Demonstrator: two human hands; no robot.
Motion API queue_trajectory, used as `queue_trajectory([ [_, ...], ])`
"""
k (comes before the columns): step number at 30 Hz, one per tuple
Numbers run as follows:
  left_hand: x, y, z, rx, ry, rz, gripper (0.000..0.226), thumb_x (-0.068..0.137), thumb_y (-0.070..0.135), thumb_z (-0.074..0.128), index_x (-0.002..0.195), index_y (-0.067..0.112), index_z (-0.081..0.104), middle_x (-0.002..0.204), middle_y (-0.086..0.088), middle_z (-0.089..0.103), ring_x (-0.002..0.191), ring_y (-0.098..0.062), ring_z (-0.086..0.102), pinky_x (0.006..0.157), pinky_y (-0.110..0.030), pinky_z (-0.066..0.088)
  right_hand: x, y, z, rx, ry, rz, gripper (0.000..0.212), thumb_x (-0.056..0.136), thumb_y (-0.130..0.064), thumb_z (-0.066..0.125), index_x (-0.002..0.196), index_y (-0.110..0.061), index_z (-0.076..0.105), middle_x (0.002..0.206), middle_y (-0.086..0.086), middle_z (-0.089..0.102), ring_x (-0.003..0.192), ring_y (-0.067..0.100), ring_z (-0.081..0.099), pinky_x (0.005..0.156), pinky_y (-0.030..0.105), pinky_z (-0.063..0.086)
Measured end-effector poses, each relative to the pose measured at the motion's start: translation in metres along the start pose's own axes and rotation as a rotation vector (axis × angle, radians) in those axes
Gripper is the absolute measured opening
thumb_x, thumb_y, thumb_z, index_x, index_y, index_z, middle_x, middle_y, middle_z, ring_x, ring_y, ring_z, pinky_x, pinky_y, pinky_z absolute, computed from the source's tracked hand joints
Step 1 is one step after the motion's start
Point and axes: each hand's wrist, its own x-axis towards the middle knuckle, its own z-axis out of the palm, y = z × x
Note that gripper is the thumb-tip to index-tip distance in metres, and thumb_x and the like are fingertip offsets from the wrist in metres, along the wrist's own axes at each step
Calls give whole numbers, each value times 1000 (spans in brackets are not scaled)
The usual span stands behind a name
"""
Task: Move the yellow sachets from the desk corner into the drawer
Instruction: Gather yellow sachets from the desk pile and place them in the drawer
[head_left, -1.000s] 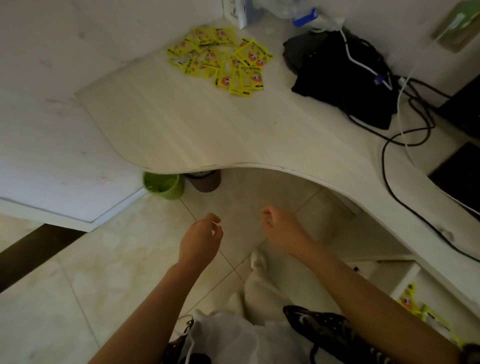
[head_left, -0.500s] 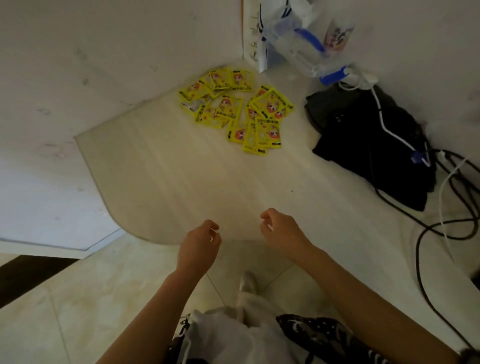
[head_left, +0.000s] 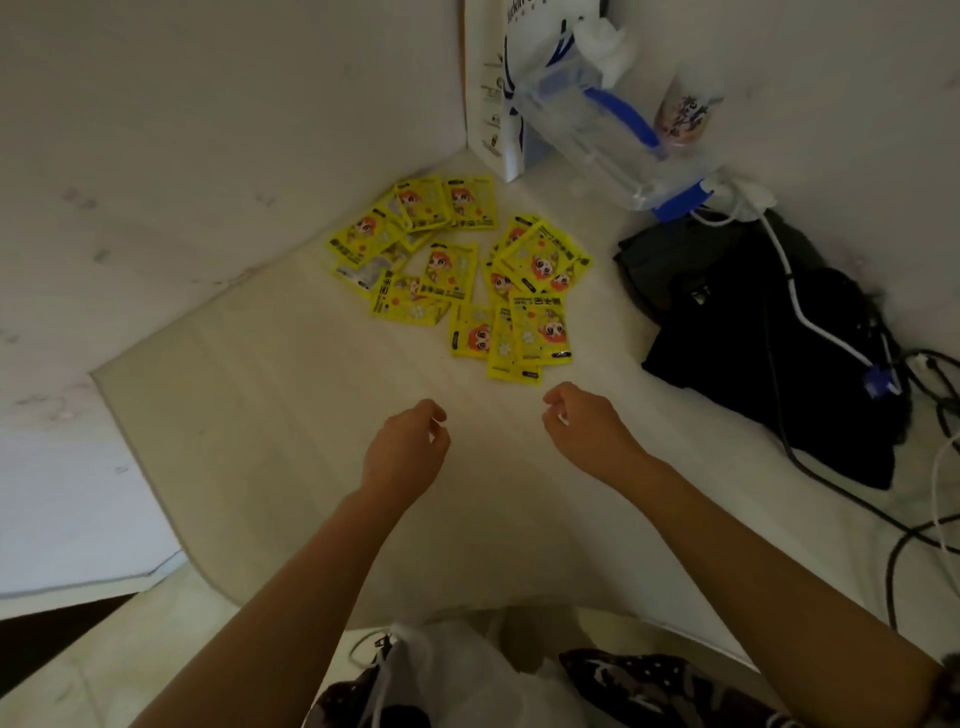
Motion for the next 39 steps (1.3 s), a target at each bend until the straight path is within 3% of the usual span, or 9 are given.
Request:
queue_trajectory([
  [7, 81, 15, -16, 143, -58, 184, 29, 92, 20, 53, 120, 15, 56, 117, -5, 62, 111, -25, 53, 88, -38, 46, 63, -14, -12, -4, 77, 86, 30, 94, -17, 50, 118, 0, 56, 119, 18, 58, 111, 34, 54, 90, 35, 43],
  [14, 139, 38, -2, 248, -79, 326, 44, 93, 13, 50, 136, 12, 45, 138, -8, 49, 132, -27, 35, 97, -40, 40, 117, -9, -16, 34, 135, 230, 41, 94, -35, 51, 112, 1, 52, 115, 21, 56, 106, 37, 54, 77, 34, 40],
  [16, 152, 41, 7, 261, -66, 337, 44, 94, 12, 49, 138, 12, 43, 140, -8, 49, 133, -28, 36, 100, -38, 37, 131, -6, -14, 36, 163, 294, 49, 92, -41, 52, 117, 0, 48, 118, 21, 51, 110, 39, 52, 82, 39, 42],
  [18, 157, 40, 14, 286, -70, 356, 44, 95, 16, 48, 139, 11, 44, 140, -8, 50, 133, -27, 37, 102, -38, 36, 136, -7, -11, -4, 174, 348, 56, 91, -43, 54, 127, -2, 42, 126, 18, 45, 117, 40, 45, 91, 43, 41],
  [21, 160, 33, 21, 315, -53, 375, 41, 94, 22, 51, 134, 12, 50, 131, -9, 57, 128, -28, 43, 100, -40, 39, 147, -7, -9, -106, 186, 344, 64, 85, -48, 60, 129, -5, 40, 129, 16, 42, 119, 38, 41, 91, 44, 41],
  [24, 154, 22, 22, 371, 10, 387, 32, 89, 24, 59, 118, 10, 62, 109, -12, 68, 112, -32, 55, 91, -41, 44, 151, -5, -5, -121, 182, 345, 73, 79, -51, 68, 130, -8, 39, 129, 14, 42, 120, 36, 41, 91, 46, 43],
  [27, 143, 11, 18, 381, 61, 325, 30, 84, 30, 66, 107, 10, 66, 96, -12, 65, 99, -35, 58, 83, -42, 47, 153, -2, -6, -69, 175, 352, 75, 76, -47, 72, 131, -9, 38, 130, 15, 42, 120, 37, 42, 92, 46, 42],
  [35, 137, 12, -1, 317, -65, 56, 77, 81, 29, 73, 145, 16, 33, 135, -13, 45, 121, -35, 43, 95, -46, 41, 154, 12, -14, 152, 161, 355, 67, 74, -24, 79, 123, -9, 36, 118, 16, 54, 104, 36, 58, 80, 43, 51],
  [39, 143, 15, -8, 414, -151, -24, 84, 81, 27, 70, 148, 24, 21, 122, -11, 56, 118, -33, 42, 94, -46, 35, 151, 19, -19, 188, 157, 332, 54, 80, -18, 74, 118, -4, 39, 115, 17, 58, 101, 34, 59, 75, 39, 50],
])
